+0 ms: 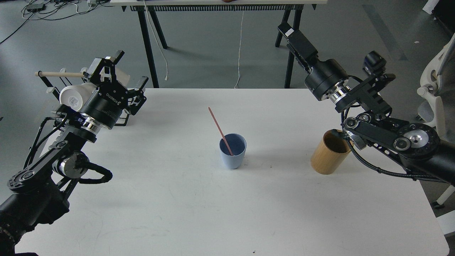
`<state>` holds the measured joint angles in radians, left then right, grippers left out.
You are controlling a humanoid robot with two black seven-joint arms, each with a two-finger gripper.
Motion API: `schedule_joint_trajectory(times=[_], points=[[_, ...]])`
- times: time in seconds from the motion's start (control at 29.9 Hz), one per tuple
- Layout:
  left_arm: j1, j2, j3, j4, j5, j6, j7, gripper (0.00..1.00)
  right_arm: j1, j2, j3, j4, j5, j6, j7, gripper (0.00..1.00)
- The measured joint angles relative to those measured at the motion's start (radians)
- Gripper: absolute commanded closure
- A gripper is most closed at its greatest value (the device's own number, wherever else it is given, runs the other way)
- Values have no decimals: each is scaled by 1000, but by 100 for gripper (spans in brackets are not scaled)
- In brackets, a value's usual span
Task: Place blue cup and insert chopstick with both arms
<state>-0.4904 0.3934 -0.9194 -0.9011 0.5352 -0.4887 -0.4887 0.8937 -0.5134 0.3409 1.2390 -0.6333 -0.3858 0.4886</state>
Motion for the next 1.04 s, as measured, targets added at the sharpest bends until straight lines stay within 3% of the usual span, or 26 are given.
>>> schedule_joint_trajectory(times=[0.2, 0.33, 0.53, 0.7, 1.04], points=[[0, 20, -21, -40, -2, 0, 0, 4, -119, -126, 159, 173, 365, 104, 0, 1], [0, 34, -36, -51, -12, 0, 0, 4, -215, -184, 261, 206, 514, 322, 0, 1], [0, 66, -59, -57, -48, 0, 0, 3, -321, -212, 326, 192, 550, 641, 0, 1], [0, 75, -70, -58, -73, 0, 0, 3, -337, -170, 337, 138, 553, 693, 0, 1], [-4, 68, -57, -58, -74, 0, 0, 3, -349, -60, 466, 114, 559, 670, 0, 1]])
